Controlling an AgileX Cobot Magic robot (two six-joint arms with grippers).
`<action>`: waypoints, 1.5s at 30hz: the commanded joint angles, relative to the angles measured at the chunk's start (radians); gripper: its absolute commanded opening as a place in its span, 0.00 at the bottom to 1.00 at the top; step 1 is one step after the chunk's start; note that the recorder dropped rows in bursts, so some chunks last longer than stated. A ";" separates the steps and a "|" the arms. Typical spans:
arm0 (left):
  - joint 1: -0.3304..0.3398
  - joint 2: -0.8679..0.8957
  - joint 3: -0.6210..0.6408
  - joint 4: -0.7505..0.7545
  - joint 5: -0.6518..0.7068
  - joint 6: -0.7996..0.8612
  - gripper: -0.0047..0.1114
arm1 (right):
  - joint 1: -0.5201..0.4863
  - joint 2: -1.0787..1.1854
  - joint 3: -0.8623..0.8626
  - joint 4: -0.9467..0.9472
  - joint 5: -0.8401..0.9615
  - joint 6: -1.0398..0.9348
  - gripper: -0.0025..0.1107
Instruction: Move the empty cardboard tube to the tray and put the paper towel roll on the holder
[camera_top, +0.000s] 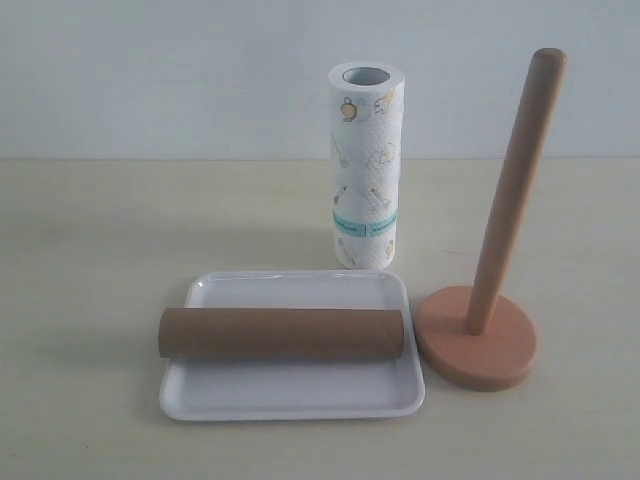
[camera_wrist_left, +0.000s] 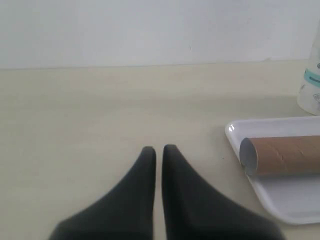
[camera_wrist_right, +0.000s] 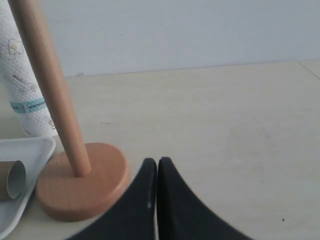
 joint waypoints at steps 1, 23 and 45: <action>-0.009 -0.002 0.003 -0.001 -0.012 0.004 0.08 | -0.006 -0.009 0.005 0.002 0.047 -0.007 0.02; -0.009 -0.002 0.003 -0.001 -0.012 0.004 0.08 | -0.008 -0.009 0.005 0.002 0.054 -0.100 0.02; -0.009 -0.002 0.003 -0.001 -0.012 0.004 0.08 | -0.008 -0.009 0.005 0.009 0.061 -0.098 0.02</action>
